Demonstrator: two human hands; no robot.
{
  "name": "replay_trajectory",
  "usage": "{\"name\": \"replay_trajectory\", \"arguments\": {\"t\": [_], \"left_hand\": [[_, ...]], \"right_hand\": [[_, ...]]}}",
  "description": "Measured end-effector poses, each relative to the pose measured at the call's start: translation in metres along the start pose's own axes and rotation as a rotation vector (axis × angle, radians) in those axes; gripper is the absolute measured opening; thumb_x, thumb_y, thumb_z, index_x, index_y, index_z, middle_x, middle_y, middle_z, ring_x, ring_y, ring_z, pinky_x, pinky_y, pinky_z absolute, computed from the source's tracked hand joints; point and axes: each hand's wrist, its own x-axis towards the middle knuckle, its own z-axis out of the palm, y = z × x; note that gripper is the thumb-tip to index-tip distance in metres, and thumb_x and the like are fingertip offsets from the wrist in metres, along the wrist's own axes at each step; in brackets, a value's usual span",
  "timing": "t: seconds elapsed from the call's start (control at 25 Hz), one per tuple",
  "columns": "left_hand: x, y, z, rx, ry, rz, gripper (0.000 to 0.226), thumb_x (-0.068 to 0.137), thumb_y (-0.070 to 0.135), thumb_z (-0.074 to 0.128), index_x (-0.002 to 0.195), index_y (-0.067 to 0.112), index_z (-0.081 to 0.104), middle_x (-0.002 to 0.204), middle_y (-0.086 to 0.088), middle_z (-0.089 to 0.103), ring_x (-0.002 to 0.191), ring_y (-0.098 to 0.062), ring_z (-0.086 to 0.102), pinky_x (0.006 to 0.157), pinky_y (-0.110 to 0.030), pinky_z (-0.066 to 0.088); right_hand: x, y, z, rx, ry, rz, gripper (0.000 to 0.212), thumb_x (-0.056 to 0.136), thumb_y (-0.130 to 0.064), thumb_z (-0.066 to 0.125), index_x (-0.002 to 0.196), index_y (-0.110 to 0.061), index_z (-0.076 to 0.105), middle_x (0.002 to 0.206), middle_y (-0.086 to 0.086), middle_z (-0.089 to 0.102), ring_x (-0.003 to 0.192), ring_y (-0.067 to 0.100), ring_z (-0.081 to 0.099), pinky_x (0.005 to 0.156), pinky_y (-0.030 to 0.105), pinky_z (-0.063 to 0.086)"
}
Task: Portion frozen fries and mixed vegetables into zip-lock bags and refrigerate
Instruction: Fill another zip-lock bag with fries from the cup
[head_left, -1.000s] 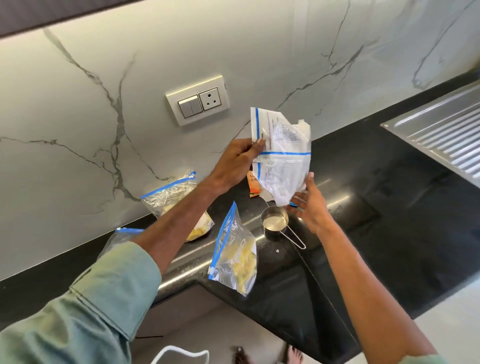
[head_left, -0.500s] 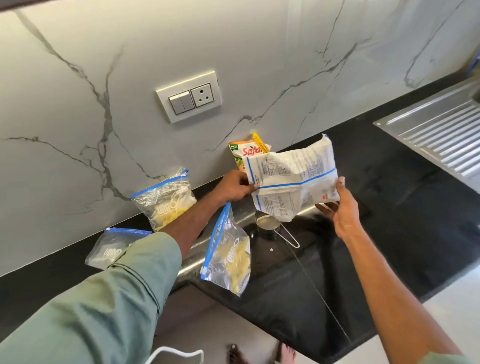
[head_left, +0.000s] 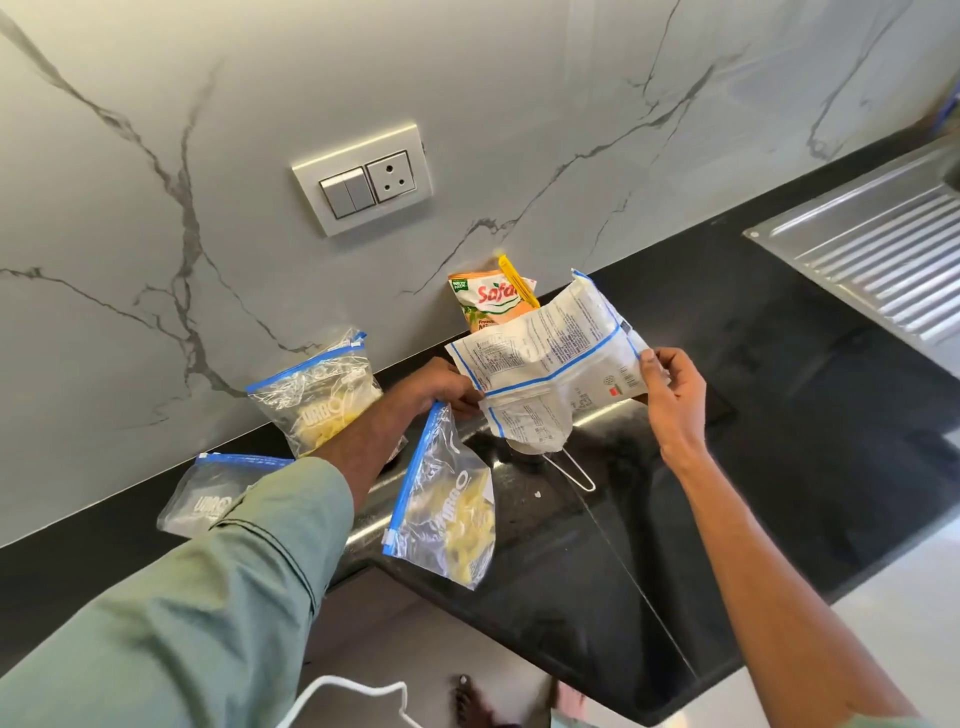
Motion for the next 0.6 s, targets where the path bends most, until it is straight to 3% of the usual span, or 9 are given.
{"name": "replay_trajectory", "arguments": {"t": [0.16, 0.24, 0.32, 0.48, 0.6], "left_hand": [[0.011, -0.009, 0.002, -0.079, -0.053, -0.077, 0.035, 0.092, -0.006, 0.068, 0.126, -0.002, 0.064, 0.114, -0.024, 0.073, 0.089, -0.032, 0.076, 0.083, -0.041, 0.063], [0.016, -0.014, 0.003, -0.101, -0.070, -0.108, 0.035, 0.092, -0.004, 0.069, 0.126, -0.002, 0.064, 0.112, -0.024, 0.074, 0.101, -0.036, 0.074, 0.096, -0.047, 0.058], [0.017, -0.016, 0.004, -0.114, -0.077, -0.127, 0.034, 0.092, -0.003, 0.070, 0.125, -0.002, 0.064, 0.112, -0.024, 0.074, 0.106, -0.037, 0.073, 0.099, -0.047, 0.057], [0.013, -0.016, 0.002, -0.149, -0.080, -0.163, 0.029, 0.095, 0.001, 0.068, 0.123, 0.000, 0.064, 0.111, -0.021, 0.075, 0.101, -0.032, 0.075, 0.082, -0.038, 0.064], [0.010, -0.016, 0.006, -0.154, -0.098, -0.178, 0.029, 0.095, 0.002, 0.068, 0.124, -0.001, 0.065, 0.099, -0.017, 0.078, 0.087, -0.027, 0.078, 0.064, -0.032, 0.064]], "right_hand": [[0.000, -0.014, 0.003, -0.110, 0.020, -0.106, 0.016, 0.106, -0.032, 0.058, 0.093, -0.027, 0.064, 0.081, -0.021, 0.067, 0.077, 0.003, 0.058, 0.074, 0.038, 0.051], [-0.002, -0.018, 0.003, -0.159, 0.020, -0.141, 0.016, 0.106, -0.032, 0.058, 0.098, -0.022, 0.066, 0.085, -0.019, 0.069, 0.078, 0.002, 0.060, 0.074, 0.034, 0.052], [-0.004, -0.024, 0.003, -0.198, 0.025, -0.185, 0.015, 0.107, -0.031, 0.058, 0.100, -0.020, 0.066, 0.088, -0.016, 0.070, 0.079, 0.004, 0.063, 0.073, 0.034, 0.053], [-0.009, -0.035, 0.005, -0.241, 0.050, -0.262, 0.014, 0.107, -0.032, 0.058, 0.100, -0.021, 0.065, 0.088, -0.017, 0.070, 0.081, 0.007, 0.067, 0.068, 0.034, 0.055], [-0.012, -0.040, 0.007, -0.223, 0.067, -0.290, 0.014, 0.107, -0.031, 0.057, 0.099, -0.022, 0.062, 0.090, -0.019, 0.070, 0.087, 0.009, 0.071, 0.067, 0.036, 0.058]]}}
